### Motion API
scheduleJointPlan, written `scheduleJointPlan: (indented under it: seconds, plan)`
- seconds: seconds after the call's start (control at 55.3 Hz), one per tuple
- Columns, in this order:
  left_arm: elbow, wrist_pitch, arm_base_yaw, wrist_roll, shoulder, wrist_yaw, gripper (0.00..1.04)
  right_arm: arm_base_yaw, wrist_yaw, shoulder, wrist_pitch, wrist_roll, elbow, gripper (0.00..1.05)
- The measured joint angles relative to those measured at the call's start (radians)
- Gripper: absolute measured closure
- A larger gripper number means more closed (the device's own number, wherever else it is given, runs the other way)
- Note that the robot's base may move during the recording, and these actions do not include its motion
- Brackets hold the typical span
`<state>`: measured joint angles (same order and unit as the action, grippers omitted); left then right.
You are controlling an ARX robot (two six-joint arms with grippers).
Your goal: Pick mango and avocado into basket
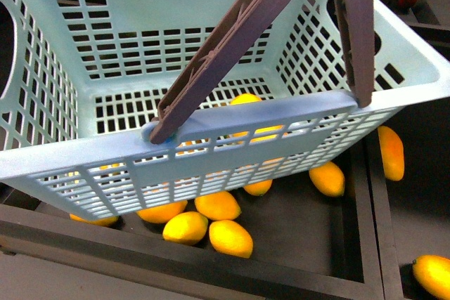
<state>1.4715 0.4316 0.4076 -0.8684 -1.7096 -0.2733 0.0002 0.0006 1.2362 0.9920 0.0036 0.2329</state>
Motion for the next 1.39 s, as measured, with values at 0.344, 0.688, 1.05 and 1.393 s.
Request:
scheduleJointPlan:
  seconds: [0.344,0.688,1.05,1.393]
  plan:
    - [0.0,0.0,0.0,0.0,0.0,-0.008,0.97,0.0,-0.001,-0.158,-0.013,0.0,-0.143,1.02]
    - [0.0,0.0,0.0,0.0,0.0,-0.007,0.97,0.0,-0.001,-0.433,-0.227,0.0,-0.211,1.02]
    - [0.0,0.0,0.0,0.0,0.0,-0.007,0.97,0.0,-0.001,-0.727,-0.489,0.0,-0.227,1.02]
    - [0.0,0.0,0.0,0.0,0.0,-0.006,0.97,0.0,-0.001,-0.889,-0.643,0.0,-0.227,1.02]
